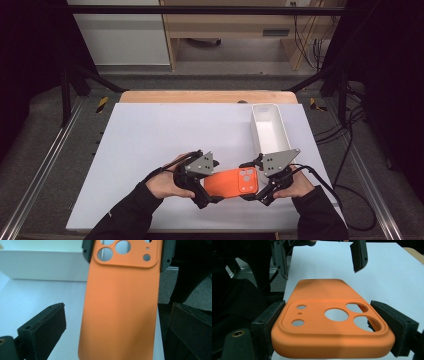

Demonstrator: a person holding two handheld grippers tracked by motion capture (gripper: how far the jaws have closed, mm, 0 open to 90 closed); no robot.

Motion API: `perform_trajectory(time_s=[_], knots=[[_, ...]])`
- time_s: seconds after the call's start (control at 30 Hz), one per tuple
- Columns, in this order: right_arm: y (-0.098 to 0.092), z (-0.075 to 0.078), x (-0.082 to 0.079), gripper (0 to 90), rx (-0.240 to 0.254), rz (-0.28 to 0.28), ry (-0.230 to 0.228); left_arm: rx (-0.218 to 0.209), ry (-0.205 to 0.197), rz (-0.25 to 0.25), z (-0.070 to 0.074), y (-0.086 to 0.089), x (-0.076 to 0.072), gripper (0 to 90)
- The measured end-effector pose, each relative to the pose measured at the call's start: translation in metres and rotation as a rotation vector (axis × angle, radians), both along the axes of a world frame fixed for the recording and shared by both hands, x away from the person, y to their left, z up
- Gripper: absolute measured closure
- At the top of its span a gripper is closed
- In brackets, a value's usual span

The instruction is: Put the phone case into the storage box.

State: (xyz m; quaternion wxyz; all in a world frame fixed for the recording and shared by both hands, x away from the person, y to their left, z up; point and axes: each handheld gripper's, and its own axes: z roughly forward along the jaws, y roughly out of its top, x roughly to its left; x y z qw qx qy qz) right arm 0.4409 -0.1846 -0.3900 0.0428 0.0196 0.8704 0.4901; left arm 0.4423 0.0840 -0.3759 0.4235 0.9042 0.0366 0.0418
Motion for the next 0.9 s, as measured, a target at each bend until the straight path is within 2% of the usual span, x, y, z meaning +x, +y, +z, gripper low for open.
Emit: perform_trajectory(time_s=[0.13, 0.3, 0.47, 0.7, 0.9], knots=[[-0.003, 0.004, 0.0, 16.3, -0.021, -0.012, -0.003, -0.013, 0.02, 0.021, -0.002, 0.008, 0.001, 0.3], [-0.005, 0.008, 0.001, 16.3, -0.051, -0.016, -0.002, -0.005, 0.03, 0.044, -0.007, 0.016, 0.003, 0.0], [-0.004, 0.013, 0.002, 16.3, -0.09, -0.017, 0.001, 0.0, 0.045, 0.045, -0.011, 0.018, 0.003, 0.0], [0.003, 0.02, 0.003, 16.3, -0.151, -0.005, 0.002, 0.025, 0.061, 0.056, -0.014, 0.019, 0.005, 0.0], [0.009, 0.026, 0.003, 16.3, -0.182, 0.005, -0.004, 0.057, 0.062, 0.059, -0.016, 0.019, 0.005, 0.0]])
